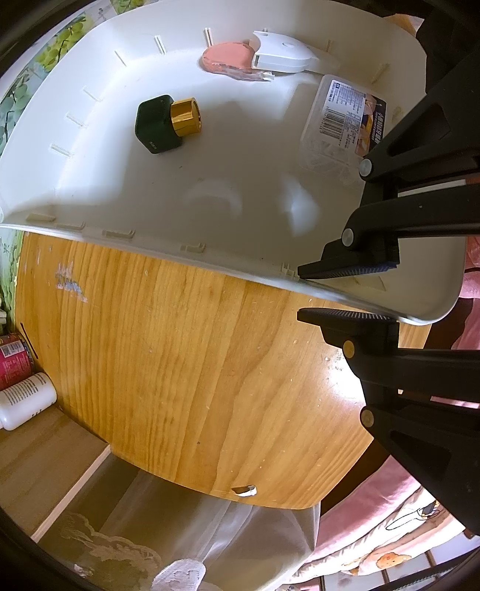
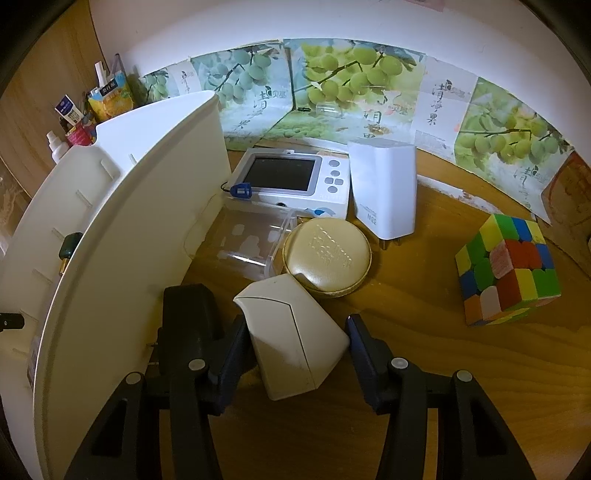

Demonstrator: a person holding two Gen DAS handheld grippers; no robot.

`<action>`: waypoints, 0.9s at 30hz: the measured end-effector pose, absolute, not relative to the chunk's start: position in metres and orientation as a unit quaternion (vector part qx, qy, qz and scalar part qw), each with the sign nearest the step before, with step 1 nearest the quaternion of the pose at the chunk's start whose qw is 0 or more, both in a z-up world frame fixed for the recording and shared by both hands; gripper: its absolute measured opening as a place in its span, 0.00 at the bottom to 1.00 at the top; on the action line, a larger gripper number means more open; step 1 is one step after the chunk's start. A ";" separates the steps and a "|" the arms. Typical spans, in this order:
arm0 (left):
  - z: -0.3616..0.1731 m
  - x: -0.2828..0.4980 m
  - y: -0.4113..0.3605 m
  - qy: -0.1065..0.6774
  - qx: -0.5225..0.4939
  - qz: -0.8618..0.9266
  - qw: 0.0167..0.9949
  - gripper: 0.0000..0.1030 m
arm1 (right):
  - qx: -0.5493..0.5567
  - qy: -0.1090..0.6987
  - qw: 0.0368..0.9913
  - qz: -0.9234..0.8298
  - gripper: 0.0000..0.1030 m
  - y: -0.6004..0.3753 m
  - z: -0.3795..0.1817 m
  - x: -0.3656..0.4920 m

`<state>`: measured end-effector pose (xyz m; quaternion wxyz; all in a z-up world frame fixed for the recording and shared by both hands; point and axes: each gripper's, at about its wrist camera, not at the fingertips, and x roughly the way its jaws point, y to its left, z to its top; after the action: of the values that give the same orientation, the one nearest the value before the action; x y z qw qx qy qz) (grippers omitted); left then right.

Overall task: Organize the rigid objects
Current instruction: 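Move the right tool to the cream-coloured case and grasp it, then carry the cream case into the white tray and release it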

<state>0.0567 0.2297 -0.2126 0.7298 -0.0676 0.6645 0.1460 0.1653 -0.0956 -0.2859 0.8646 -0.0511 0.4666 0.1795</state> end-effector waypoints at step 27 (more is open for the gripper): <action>-0.227 0.054 0.216 0.675 -0.034 0.089 0.732 0.16 | -0.042 0.405 0.907 0.108 0.51 -0.108 -0.214 0.108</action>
<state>0.0536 0.2158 -0.2273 0.7320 -0.0343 0.6746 0.0889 0.1077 -0.1079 -0.2138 0.9068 -0.0419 0.4054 0.1077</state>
